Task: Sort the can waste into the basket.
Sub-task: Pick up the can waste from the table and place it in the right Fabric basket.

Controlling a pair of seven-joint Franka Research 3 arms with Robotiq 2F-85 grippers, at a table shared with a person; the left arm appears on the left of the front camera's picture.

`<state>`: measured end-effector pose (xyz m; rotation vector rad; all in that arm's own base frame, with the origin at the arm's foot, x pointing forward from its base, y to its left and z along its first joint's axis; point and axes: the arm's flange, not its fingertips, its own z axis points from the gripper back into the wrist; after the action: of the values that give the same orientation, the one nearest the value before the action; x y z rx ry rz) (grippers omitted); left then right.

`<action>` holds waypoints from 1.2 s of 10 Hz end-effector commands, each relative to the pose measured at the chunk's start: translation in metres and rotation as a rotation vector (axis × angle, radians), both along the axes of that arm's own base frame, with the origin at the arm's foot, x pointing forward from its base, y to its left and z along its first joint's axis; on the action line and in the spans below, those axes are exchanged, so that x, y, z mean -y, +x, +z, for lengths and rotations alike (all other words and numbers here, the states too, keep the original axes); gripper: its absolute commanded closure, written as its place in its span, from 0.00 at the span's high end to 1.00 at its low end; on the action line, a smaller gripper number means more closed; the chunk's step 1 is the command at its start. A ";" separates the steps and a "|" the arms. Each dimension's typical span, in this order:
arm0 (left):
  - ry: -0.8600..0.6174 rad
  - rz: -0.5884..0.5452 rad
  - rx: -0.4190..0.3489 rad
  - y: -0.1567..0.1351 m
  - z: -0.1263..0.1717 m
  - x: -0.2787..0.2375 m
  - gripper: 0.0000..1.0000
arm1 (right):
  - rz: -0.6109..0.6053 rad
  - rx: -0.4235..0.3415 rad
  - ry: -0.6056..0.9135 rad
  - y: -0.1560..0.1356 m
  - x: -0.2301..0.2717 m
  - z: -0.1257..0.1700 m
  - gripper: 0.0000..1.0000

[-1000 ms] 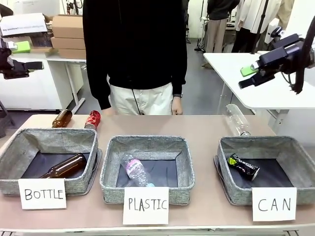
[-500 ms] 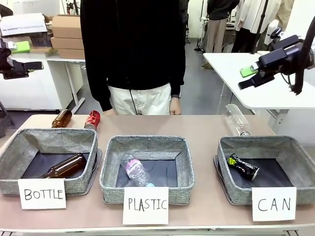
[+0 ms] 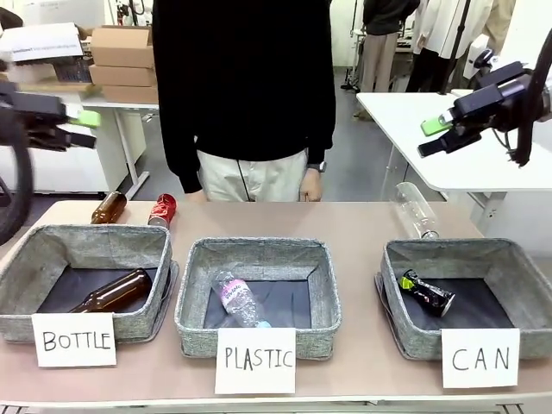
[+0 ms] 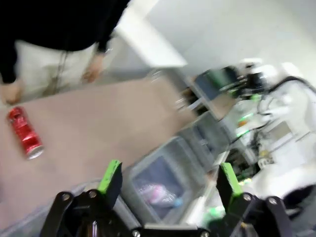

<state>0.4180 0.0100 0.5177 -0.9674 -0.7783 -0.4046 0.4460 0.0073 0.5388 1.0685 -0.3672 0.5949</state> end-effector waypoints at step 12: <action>0.740 0.220 -0.500 0.200 -0.080 0.082 1.00 | -0.021 -0.012 -0.010 -0.001 -0.002 0.000 0.99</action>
<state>0.5849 -0.0557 0.4459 -0.3329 -0.2268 -0.3146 0.4463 0.0075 0.5381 1.0674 -0.3665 0.5936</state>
